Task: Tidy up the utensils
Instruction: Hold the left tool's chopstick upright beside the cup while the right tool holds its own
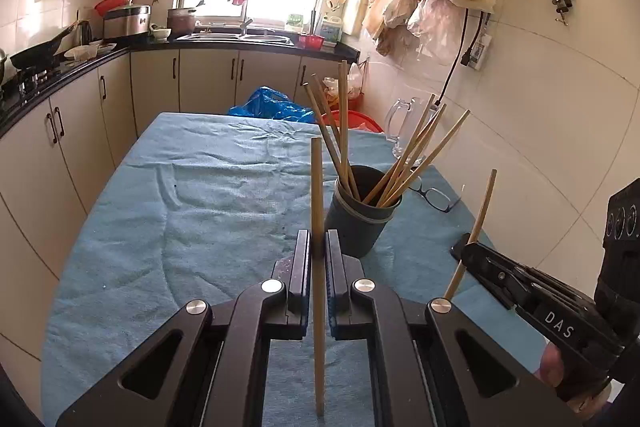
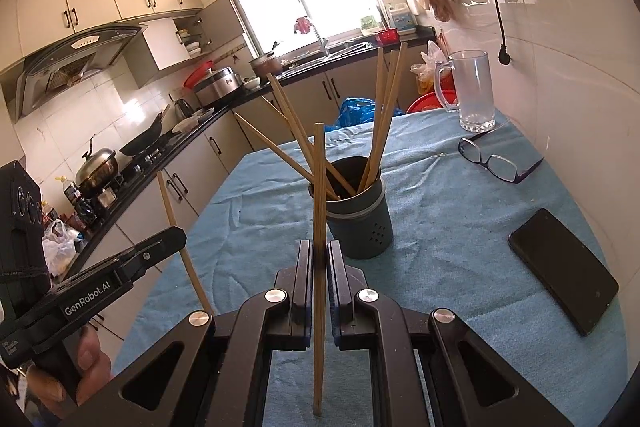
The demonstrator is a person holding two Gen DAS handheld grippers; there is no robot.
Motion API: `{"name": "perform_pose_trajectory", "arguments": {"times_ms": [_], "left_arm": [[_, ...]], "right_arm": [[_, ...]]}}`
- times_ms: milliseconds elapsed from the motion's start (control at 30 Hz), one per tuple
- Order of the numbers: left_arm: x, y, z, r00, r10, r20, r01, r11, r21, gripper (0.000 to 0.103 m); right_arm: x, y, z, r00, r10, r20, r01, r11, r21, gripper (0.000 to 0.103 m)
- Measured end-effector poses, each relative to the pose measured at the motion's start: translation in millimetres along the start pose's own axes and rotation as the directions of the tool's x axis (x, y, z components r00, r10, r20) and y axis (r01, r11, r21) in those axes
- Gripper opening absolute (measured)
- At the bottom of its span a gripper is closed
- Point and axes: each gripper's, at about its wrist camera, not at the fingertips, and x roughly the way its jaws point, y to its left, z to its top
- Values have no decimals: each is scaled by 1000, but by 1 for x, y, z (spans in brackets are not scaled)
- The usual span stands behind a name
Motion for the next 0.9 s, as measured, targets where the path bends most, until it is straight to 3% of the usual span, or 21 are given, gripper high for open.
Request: {"name": "perform_pose_trajectory", "arguments": {"times_ms": [900], "left_arm": [[-4,-2,-4,1000,16,2,-16,1000,2,6]], "right_arm": [[-5,-1,-1,1000,-2,9,2,1000,5,8]]}}
